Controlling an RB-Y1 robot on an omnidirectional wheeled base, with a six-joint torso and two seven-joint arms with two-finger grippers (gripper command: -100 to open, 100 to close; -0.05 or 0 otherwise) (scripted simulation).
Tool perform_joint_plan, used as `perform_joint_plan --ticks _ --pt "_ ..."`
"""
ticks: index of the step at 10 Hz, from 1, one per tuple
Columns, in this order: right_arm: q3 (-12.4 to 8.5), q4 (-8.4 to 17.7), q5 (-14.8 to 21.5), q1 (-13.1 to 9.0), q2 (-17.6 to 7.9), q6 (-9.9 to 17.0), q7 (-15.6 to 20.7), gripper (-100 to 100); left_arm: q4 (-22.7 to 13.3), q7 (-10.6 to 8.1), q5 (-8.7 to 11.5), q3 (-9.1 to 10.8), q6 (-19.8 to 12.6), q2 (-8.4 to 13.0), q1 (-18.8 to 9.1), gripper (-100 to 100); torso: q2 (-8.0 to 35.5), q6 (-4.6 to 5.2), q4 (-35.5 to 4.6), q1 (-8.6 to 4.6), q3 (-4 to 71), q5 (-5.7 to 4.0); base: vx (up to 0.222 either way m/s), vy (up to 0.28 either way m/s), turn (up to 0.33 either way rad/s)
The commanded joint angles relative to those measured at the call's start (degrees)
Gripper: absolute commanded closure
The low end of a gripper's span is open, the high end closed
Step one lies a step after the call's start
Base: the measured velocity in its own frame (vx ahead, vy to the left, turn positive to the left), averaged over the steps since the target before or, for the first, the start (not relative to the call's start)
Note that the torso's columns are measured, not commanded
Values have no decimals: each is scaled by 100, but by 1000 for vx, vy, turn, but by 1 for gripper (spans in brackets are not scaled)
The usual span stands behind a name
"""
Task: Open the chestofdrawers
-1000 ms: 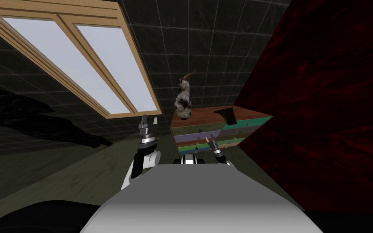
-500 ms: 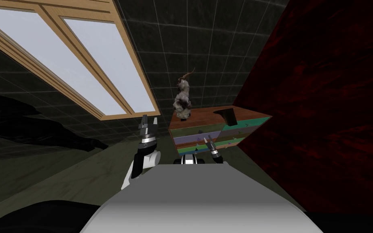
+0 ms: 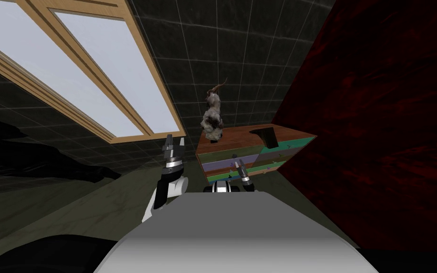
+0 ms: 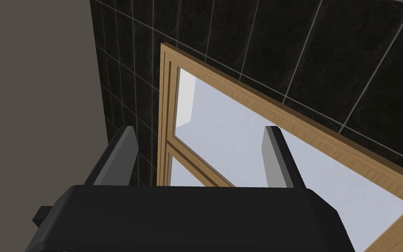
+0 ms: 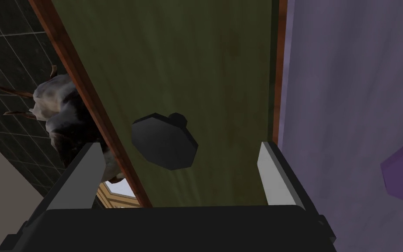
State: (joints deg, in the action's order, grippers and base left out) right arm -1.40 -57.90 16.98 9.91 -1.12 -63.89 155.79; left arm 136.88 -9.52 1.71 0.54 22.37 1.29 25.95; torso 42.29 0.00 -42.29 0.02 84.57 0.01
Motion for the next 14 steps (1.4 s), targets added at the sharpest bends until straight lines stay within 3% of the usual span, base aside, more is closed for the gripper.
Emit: perform_joint_plan --ticks 1,2,6,7,8,11,12,13,14 --pt "5 156 -21 -55 379 -89 336 -100 0 0 0 0 0 0 0 0 0 0 1 -1 0 0 28 5 -12" --pt "-5 158 -24 -59 285 -88 258 -100 0 0 0 0 0 0 0 0 2 0 0 -3 -1 -1 12 3 1" --pt "-47 -89 10 -348 237 402 104 -100 0 0 0 0 0 0 -1 0 2 0 0 2 -1 0 -3 24 -18" --pt "-43 -57 1 -294 229 308 123 -100 0 0 0 0 0 0 -1 0 1 1 0 1 0 0 -3 16 -4" --pt "-26 41 -8 -208 268 152 194 100 0 0 0 0 0 0 -1 0 -1 1 1 -6 0 -2 4 -19 29" --pt "-6 172 -25 -67 298 -99 283 100 0 0 0 0 0 0 0 0 4 1 -4 -7 -2 -1 4 -28 15" --pt "-13 175 -22 -115 298 -40 269 100 0 0 0 0 0 0 -1 0 4 0 -2 -1 -2 0 0 -12 3" --pt "-16 191 -27 -119 80 -47 130 -100 0 0 0 0 0 0 -1 0 1 0 -1 4 -1 1 0 0 0" --pt "-19 193 -31 -123 -71 -27 28 -100 0 0 0 0 0 0 -1 0 0 1 0 4 0 2 -3 10 -7"
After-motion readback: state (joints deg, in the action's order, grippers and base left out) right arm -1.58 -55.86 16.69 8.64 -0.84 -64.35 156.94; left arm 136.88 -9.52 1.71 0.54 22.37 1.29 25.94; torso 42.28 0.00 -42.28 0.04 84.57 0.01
